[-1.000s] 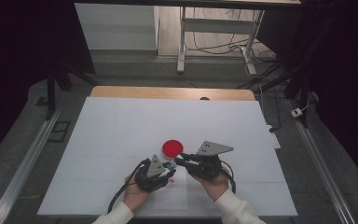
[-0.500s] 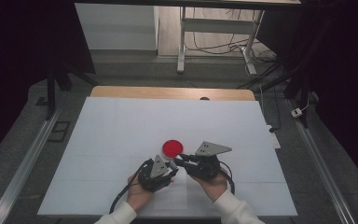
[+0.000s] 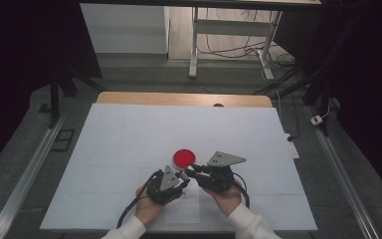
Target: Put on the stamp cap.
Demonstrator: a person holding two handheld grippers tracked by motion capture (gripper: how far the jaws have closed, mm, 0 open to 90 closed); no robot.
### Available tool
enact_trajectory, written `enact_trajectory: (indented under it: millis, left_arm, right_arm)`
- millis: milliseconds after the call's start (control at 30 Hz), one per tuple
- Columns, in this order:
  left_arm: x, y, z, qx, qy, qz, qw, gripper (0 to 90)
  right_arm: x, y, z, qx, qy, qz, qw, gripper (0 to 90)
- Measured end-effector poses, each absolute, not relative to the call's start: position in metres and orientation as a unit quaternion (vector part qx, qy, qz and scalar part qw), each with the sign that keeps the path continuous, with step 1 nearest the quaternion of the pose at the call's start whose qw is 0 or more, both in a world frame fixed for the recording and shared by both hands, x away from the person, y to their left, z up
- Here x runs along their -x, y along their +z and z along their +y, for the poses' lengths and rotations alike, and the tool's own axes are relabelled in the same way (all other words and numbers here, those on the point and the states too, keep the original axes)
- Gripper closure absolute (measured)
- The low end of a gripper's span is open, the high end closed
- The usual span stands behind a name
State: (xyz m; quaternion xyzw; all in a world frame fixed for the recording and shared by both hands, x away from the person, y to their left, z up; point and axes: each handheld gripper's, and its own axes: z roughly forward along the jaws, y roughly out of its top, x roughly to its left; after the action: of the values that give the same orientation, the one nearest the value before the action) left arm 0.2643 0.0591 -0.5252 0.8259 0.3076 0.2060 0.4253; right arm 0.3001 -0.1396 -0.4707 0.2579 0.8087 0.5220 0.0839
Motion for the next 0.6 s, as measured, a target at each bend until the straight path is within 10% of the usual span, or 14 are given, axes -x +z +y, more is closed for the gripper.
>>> enact_trajectory:
  millis: [600]
  left_arm:
    - [-0.2621, -0.5261, 0.0586, -0.822, 0.228, 0.306, 0.423, 64.0]
  right_arm:
    - [-0.3008, -0.4720, -0.1391, -0.284, 0.522, 0.801, 0.074, 74.4]
